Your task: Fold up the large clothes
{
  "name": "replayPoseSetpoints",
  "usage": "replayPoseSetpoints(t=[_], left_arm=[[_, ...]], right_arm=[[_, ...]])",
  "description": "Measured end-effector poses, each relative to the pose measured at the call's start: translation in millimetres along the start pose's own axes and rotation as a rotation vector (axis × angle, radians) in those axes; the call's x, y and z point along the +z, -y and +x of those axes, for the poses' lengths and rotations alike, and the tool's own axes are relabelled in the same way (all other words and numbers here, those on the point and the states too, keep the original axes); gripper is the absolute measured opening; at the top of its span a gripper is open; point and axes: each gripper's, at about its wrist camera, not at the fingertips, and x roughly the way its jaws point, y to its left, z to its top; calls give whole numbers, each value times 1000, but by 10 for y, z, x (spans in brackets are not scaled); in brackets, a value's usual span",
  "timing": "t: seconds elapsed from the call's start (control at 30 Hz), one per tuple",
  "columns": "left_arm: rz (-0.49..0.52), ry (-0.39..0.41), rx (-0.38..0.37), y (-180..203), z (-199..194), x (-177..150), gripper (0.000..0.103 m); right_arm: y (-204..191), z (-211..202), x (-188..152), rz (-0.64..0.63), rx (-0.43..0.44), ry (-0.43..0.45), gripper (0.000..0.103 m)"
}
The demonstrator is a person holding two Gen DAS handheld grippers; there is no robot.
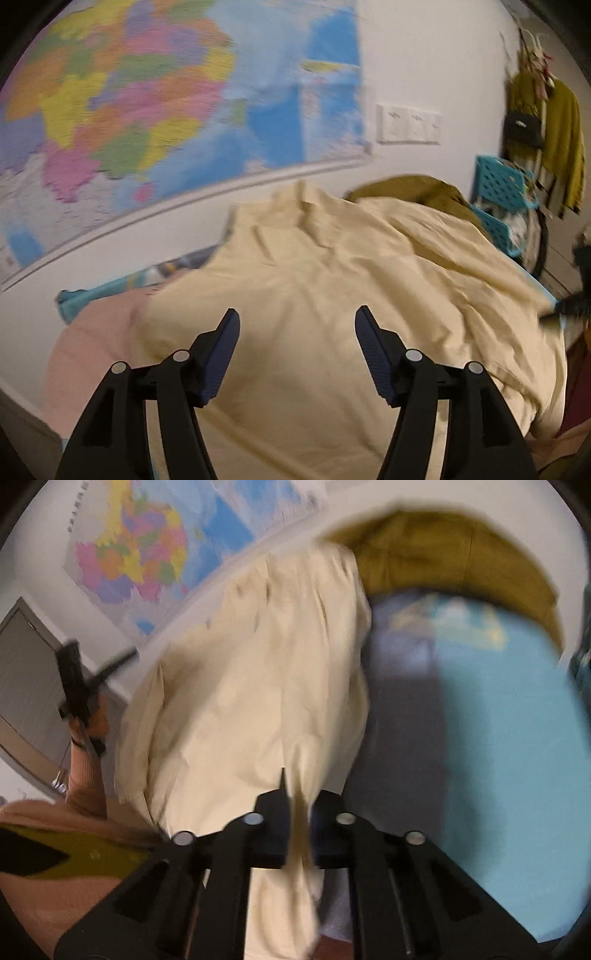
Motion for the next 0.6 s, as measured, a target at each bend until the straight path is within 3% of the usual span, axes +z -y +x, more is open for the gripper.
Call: replayPoseSetpoints(t=[0.07,0.17,0.27,0.33,0.4,0.47,0.5,0.57,0.6], left_arm=[[31,-5,-10,106,50,0,62],[67,-7,-44,298,109,21,63],[84,-29,-68,444,210,12,64],[96,-56,-76,518,290,-19,64],[107,-85,-85,587,373,-60,64],[109,-114,-93,636,454,-105,64],[104,-127,-102,644,483,-130,64],[96,-137,-110,659,515,-149,64],[95,-141,-110,668,529,-155,64]], right_arm=[[-95,-430,281,-41,-72,132,5],[-119,-749,647,-76,-140,241,5],[85,-614,794,-71,-213,210,9],[298,-436,770,-23,-210,171,11],[553,-253,652,13,-188,116,23],[706,-202,512,33,-196,102,52],[753,-206,459,41,-192,103,57],[811,-279,336,37,-222,122,79],[836,-348,268,34,-250,138,82]])
